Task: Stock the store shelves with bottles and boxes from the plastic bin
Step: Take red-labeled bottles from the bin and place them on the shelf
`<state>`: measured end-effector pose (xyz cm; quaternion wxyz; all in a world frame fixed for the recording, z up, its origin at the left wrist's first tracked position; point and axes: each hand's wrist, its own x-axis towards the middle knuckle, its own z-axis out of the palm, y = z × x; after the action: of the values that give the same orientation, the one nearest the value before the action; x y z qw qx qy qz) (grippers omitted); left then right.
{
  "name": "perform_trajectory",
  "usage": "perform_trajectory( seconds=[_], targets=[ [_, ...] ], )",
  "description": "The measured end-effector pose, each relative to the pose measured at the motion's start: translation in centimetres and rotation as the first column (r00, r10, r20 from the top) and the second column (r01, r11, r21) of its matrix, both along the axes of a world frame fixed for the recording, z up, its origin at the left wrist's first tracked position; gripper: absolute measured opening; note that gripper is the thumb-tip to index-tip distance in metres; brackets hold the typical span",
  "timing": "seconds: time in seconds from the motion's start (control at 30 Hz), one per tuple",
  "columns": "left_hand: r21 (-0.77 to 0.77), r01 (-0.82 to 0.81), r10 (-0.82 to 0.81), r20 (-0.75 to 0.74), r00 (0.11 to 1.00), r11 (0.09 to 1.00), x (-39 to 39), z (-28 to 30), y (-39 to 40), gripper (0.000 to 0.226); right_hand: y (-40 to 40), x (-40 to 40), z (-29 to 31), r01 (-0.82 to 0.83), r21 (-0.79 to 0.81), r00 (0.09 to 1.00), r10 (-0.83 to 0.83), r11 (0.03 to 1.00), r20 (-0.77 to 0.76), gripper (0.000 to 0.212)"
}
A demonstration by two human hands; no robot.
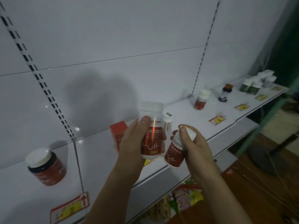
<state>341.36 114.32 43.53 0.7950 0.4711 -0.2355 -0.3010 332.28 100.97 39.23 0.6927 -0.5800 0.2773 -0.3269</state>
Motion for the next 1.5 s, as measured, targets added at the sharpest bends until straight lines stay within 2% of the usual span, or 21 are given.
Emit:
perform_trajectory(
  seconds=[0.13, 0.43, 0.57, 0.67, 0.8, 0.93, 1.03, 1.2, 1.33, 1.5],
  targets=[
    [-0.014, 0.103, -0.103, 0.011, 0.995, 0.995, 1.2, -0.3, -2.4, 0.041, -1.7, -0.2, -0.2, 0.063, 0.0, 0.998, -0.063, 0.998, -0.021, 0.039],
    [-0.056, 0.258, -0.26, -0.033, 0.965, 0.964, 2.8, -0.9, -8.4, 0.064, -8.1, -0.1, 0.6, 0.211, 0.045, 0.977, -0.211, 0.977, 0.005, 0.037],
    [-0.036, 0.276, -0.277, -0.026, 0.961, 0.961, 2.7, -1.5, -13.0, 0.062, -13.8, -1.0, 0.0, 0.235, 0.032, 0.972, -0.235, 0.971, -0.017, 0.027],
    [-0.01, 0.224, -0.224, -0.039, 0.974, 0.975, 2.6, -2.2, -17.0, 0.059, -19.5, -1.4, -0.6, 0.217, -0.011, 0.976, -0.217, 0.976, -0.017, 0.024],
    [0.022, 0.133, -0.13, -0.083, 0.988, 0.991, 1.7, -3.2, -23.3, 0.06, -28.0, -1.2, -1.0, 0.083, -0.056, 0.995, -0.085, 0.995, -0.043, 0.037],
    [0.073, 0.063, -0.056, -0.098, 0.994, 0.995, 1.0, -4.0, -29.3, 0.056, -36.6, 0.1, -1.3, -0.132, -0.236, 0.98, 0.091, 0.963, -0.177, 0.042],
    [0.122, -0.006, 0.014, -0.063, 0.998, 0.993, 0.5, -4.8, -32.5, 0.052, -41.9, 1.4, -1.3, -0.318, -0.341, 0.929, 0.219, 0.885, -0.297, 0.04],
    [0.148, -0.092, 0.099, -0.038, 0.994, 0.985, -0.5, -5.4, -35.4, 0.041, -47.7, 4.7, -1.4, -0.528, -0.407, 0.829, 0.35, 0.746, -0.436, 0.049],
    [0.163, -0.153, 0.161, -0.041, 0.986, 0.975, -0.8, -5.7, -36.2, 0.046, -49.7, 7.4, -1.8, -0.598, -0.487, 0.796, 0.4, 0.636, -0.454, 0.046],
    [0.18, -0.204, 0.208, -0.003, 0.978, 0.962, -0.7, -6.5, -36.5, 0.054, -50.4, 9.9, -2.5, -0.64, -0.539, 0.769, 0.456, 0.548, -0.449, 0.052]
  ],
)
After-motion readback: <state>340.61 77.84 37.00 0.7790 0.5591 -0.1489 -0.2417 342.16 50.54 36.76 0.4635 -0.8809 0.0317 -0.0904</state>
